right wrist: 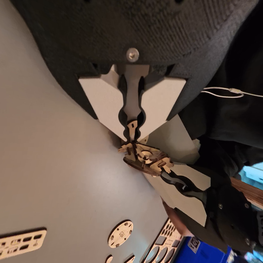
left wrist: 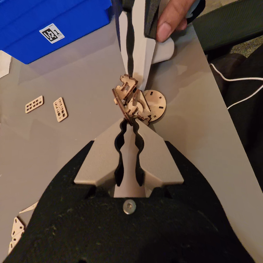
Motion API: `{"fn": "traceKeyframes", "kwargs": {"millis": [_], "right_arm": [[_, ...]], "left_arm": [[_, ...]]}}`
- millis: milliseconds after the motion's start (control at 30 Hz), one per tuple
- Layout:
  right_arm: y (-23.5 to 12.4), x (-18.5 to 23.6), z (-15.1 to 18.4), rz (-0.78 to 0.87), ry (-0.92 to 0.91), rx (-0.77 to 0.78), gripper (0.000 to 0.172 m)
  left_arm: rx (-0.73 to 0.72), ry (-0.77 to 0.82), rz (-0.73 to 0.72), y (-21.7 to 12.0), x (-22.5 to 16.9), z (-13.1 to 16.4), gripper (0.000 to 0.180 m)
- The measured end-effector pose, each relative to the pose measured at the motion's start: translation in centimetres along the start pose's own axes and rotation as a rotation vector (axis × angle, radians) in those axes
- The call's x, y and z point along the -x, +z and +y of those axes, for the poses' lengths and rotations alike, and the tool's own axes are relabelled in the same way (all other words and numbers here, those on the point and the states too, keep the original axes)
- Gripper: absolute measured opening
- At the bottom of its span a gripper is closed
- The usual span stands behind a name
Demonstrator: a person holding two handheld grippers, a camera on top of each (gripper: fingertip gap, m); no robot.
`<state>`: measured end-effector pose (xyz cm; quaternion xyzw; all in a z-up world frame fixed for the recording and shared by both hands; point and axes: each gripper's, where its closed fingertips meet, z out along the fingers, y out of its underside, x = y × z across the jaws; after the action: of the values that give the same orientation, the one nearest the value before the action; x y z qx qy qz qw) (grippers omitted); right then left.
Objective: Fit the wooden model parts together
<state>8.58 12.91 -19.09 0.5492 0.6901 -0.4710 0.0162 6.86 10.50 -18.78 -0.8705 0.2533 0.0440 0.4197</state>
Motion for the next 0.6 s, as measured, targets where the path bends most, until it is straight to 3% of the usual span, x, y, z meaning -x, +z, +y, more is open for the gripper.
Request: {"fn": "traceKeyframes", "kwargs": {"millis": [167, 600], "right_arm": [[0.02, 0.02, -0.09, 0.033, -0.175, 0.011, 0.007], [-0.27, -0.17, -0.46, -0.020, 0.030, -0.113, 0.018]], "left_arm": [[0.011, -0.009, 0.007, 0.02, 0.03, 0.22, 0.006], [0.029, 0.019, -0.023, 0.16, 0.22, 0.30, 0.006]]}}
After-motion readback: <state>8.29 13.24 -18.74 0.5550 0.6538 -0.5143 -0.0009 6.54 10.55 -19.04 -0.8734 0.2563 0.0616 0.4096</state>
